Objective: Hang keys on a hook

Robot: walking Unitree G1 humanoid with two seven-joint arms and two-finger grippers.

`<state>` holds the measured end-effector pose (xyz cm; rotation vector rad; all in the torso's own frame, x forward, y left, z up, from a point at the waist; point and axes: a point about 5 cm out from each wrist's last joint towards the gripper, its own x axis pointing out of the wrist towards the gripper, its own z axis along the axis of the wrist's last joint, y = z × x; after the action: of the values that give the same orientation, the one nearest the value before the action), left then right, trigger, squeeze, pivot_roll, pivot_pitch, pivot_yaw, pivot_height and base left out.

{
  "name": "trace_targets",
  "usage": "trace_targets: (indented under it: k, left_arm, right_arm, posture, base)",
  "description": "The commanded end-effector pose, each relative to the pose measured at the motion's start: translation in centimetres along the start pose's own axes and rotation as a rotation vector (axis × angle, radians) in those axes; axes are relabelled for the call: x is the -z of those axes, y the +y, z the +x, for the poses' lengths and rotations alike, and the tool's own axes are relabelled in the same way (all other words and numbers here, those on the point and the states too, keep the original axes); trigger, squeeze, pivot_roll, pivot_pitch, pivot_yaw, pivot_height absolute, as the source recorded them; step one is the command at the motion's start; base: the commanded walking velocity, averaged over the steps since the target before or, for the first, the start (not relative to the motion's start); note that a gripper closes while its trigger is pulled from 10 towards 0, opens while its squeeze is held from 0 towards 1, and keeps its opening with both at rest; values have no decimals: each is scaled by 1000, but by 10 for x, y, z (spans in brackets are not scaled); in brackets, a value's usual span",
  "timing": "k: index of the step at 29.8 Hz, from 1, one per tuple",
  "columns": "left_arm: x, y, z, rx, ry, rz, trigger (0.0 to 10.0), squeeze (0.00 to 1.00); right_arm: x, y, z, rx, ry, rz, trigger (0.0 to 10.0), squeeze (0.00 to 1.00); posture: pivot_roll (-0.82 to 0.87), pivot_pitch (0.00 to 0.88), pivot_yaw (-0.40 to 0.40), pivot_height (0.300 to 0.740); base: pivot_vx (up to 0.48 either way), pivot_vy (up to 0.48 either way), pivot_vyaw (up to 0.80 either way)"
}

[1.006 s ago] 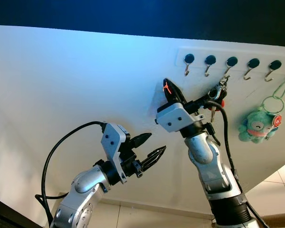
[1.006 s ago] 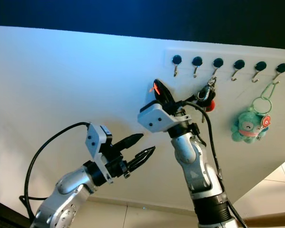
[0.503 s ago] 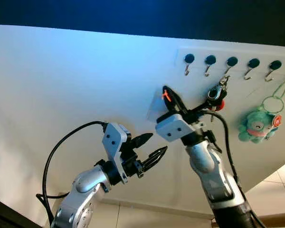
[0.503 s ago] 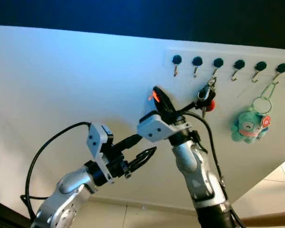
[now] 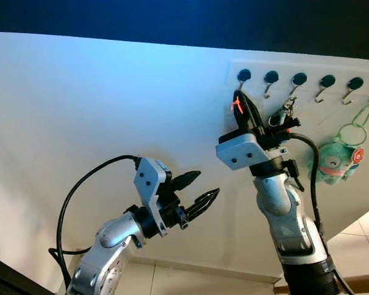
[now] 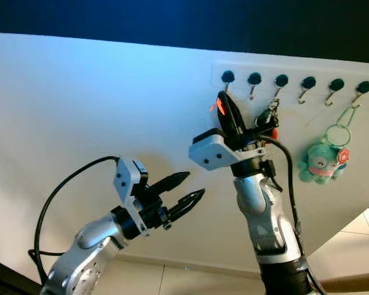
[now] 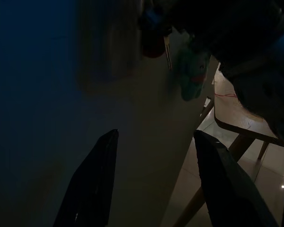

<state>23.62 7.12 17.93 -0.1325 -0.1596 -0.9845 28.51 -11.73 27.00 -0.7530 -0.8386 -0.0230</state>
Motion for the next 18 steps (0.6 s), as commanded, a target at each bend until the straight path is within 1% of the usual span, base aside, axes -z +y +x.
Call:
trace_targets:
  k: [1, 10, 12, 17, 18]
  left_arm:
    - [-6, -2, 1, 4, -20, 11, 10000, 0]
    - [-6, -1, 2, 3, -24, 12, 10000, 0]
    - [-6, -1, 2, 2, -25, 12, 10000, 0]
    - [-6, -1, 2, 1, -25, 12, 10000, 0]
    - [-6, -1, 2, 1, -25, 11, 10000, 0]
  right_arm:
    - [1, -4, 4, 5, 10, 2, 10000, 0]
    - [0, 4, 9, -68, 10, 25, 10000, 0]
    - [-1, 7, 9, -103, 10, 30, 10000, 0]
    - [-1, 8, 9, -110, 10, 30, 10000, 0]
    - [-1, 11, 7, -133, 17, 39, 10000, 0]
  posture:
    - [32, 70, -31, 740]
    - [32, 70, -35, 740]
    - [31, 69, -36, 740]
    - [31, 69, -36, 740]
    - [31, 71, -37, 740]
  base:
    - [0, 0, 0]
    - [0, 0, 0]
    - [0, 0, 0]
    - [0, 0, 0]
    - [0, 0, 0]
